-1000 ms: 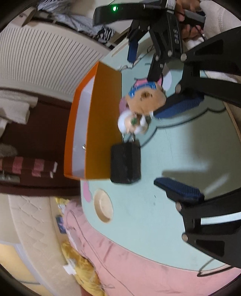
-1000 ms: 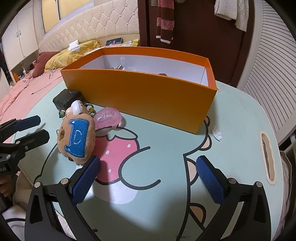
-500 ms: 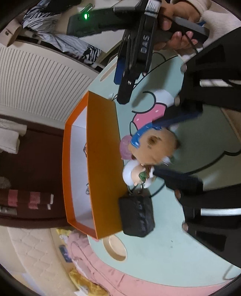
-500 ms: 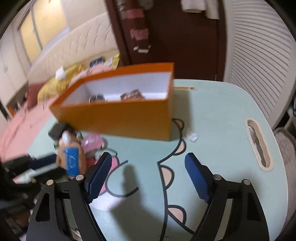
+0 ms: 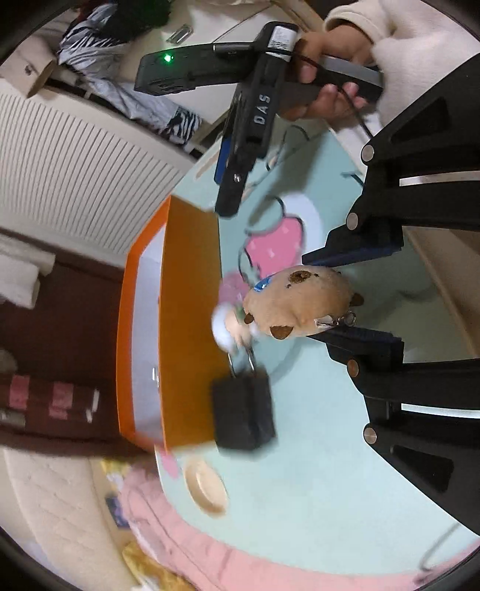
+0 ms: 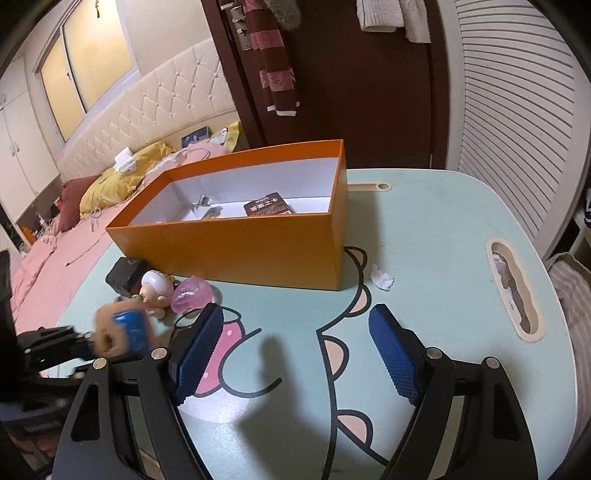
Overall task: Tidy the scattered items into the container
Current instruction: 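Grasp the bear plush keychain with the left gripper while the right grasps the pink heart piece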
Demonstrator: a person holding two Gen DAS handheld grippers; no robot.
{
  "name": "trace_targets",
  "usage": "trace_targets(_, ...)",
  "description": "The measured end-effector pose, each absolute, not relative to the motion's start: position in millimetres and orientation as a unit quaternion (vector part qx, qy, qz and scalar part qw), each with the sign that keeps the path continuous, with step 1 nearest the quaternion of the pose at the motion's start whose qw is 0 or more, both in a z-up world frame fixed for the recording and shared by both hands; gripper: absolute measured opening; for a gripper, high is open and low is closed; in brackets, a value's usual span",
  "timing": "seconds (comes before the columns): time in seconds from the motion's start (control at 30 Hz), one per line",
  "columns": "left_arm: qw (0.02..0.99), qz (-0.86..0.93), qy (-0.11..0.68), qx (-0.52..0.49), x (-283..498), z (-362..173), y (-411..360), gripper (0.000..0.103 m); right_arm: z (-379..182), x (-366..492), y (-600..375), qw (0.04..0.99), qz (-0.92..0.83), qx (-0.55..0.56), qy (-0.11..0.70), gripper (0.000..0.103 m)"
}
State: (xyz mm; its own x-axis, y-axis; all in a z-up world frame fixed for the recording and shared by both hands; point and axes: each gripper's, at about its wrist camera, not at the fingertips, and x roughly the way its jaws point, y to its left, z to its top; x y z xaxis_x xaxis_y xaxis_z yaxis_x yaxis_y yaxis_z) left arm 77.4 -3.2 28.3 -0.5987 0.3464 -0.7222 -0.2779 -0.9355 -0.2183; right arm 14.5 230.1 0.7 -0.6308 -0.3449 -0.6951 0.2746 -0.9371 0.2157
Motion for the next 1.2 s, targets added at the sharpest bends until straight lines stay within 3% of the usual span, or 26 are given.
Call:
trace_targets(0.07, 0.142, 0.901, -0.034, -0.409, 85, 27, -18, 0.028, 0, 16, 224, 0.186, -0.899, 0.395, -0.035, 0.081)
trace_targets(0.13, 0.127, 0.902, -0.042, -0.41, 85, 23, -28, 0.028, 0, 17, 211, 0.201, -0.895, 0.397, -0.014, 0.068)
trace_targets(0.2, 0.123, 0.902, -0.057, -0.411, 84, 19, -34, 0.029, -1, 15, 195, 0.216, -0.889, 0.404, 0.011, 0.063)
trace_targets(0.5, 0.121, 0.907, -0.06, -0.398, 85, 16, -36, 0.031, -5, -3, 150, 0.227, -0.867, 0.44, 0.066, 0.062)
trace_targets(0.87, 0.123, 0.909, -0.059, -0.395, 85, 15, -37, 0.033, -10, -13, 116, 0.255, -0.852, 0.446, 0.103, 0.04)
trace_targets(1.03, 0.121, 0.91, -0.059, -0.393, 85, 15, -37, 0.033, -10, -8, 109, 0.261, -0.856, 0.428, 0.126, 0.039)
trace_targets(1.2, 0.122, 0.91, -0.06, -0.391, 85, 14, -37, 0.033, -6, 4, 128, 0.262, -0.862, 0.423, 0.093, 0.039)
